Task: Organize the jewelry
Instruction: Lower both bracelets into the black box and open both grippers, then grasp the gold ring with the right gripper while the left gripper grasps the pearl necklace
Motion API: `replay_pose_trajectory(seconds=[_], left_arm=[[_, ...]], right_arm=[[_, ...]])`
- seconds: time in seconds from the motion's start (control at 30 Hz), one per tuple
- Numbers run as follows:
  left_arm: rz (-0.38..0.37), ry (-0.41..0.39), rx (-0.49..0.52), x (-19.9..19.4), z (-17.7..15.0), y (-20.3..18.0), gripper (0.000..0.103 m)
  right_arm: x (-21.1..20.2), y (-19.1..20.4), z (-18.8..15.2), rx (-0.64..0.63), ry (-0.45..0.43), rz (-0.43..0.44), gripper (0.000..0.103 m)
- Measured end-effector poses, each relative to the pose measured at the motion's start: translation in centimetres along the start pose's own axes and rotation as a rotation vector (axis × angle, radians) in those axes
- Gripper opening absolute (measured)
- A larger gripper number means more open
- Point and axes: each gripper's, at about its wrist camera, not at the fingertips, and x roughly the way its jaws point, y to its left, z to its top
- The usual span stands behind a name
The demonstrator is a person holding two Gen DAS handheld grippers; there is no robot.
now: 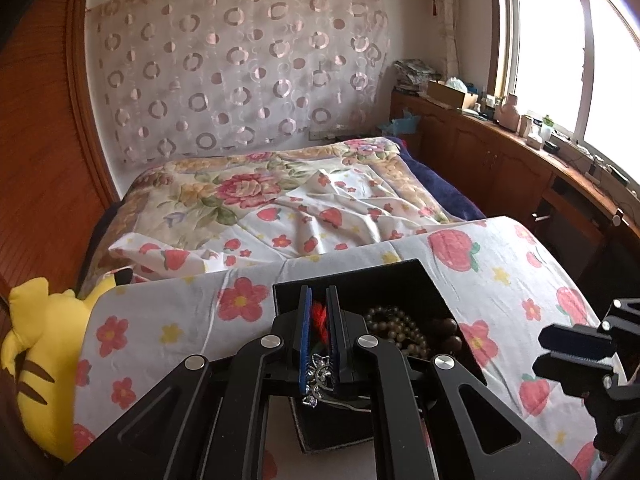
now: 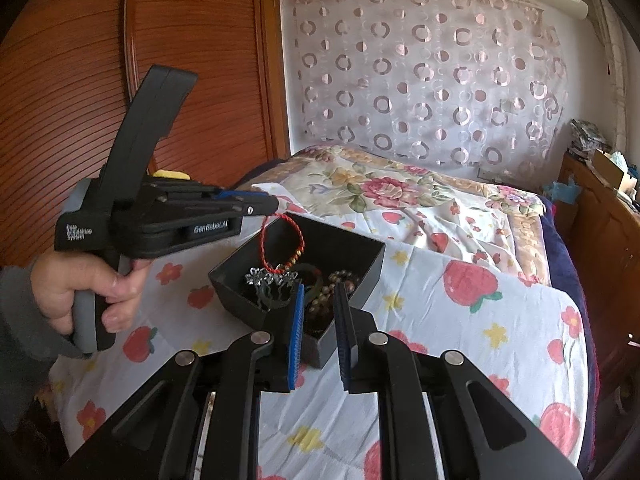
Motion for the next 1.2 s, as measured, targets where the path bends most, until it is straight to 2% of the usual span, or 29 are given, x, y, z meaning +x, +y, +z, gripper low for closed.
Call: replay_pose_trajectory(seconds=[0.2,0.3,0.43,0.67,0.83,1.2], left_arm=[[0.005,-0.002,0.019,-0.8,-1.2,0.1,0.01],[0.001,-0.013,0.025,-1.7,-2.2,0.2,0.019],[-0.01,-0.025,0.021,-3.5,-4.5,0.0,0.043],[-0.03,-0.034,0.014,-6.1,-8.8,0.2,0.066],[-0.034,-0.031,0.01,-7.3,-11.1,-0.1,0.074],[-0.052,0.02,0.019,-8.0,-14.1,-0.6,0.075]], right_arm=[[-0.6,0.3,-1.8,0.006,0.011,0.005,0.017],[-1.1,0.5,-2.9,-0.002,0.025,0.01,0.017],[-2.1,0.8,-4.9,0.006,0.041,0.02,0.017],[-2.9,1.0,-8.4,0.019,0.106,0.025,0.017],[-2.9,1.9,-10.7,0.006,0.168,0.041,0.017],[-3.5,4.4,-12.2,-0.058,0.212,0.079,0.017]])
